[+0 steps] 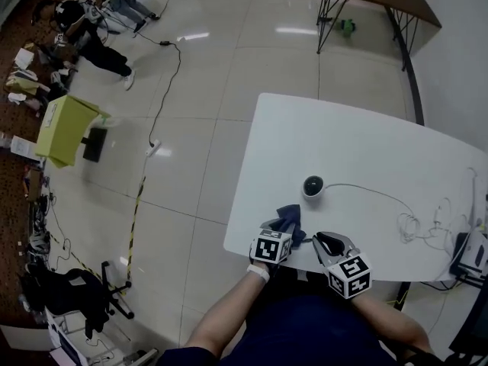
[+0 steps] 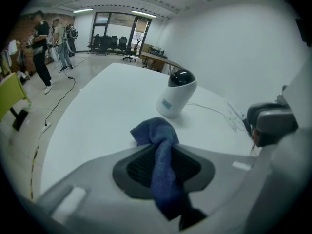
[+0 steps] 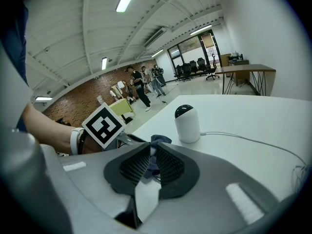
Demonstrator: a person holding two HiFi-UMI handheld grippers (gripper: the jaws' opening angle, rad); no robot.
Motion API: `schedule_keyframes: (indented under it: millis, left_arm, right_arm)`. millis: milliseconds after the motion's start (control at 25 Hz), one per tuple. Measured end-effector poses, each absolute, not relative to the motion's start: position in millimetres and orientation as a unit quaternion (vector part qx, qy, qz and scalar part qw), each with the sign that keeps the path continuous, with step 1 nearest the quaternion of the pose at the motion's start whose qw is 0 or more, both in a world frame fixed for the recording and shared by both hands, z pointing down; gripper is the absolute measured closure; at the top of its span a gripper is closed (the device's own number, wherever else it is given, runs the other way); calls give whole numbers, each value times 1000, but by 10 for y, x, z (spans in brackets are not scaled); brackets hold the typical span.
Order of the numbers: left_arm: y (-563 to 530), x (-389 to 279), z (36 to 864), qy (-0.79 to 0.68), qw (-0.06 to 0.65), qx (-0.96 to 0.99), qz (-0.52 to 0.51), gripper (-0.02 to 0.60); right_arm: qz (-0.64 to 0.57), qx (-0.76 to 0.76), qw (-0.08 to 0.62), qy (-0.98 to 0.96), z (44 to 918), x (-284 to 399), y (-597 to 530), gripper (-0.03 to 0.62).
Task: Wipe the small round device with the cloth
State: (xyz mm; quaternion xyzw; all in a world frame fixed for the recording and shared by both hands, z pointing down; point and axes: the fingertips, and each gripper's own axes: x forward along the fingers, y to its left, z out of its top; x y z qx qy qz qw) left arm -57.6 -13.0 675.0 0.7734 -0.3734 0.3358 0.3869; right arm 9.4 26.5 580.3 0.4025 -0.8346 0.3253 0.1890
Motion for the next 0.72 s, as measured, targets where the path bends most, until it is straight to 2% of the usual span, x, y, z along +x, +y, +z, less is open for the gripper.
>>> schedule_keyframes:
  millis: [400,720]
  left_arm:
    - [-126,-574,6724,-372,396,779,314,492]
    - [-140,-430,6346,-347,392,813,256,494]
  right_arm:
    - [324,407,175,-836,5735,153,177,551]
    - [330,412,164,-833,5691,184,78,556]
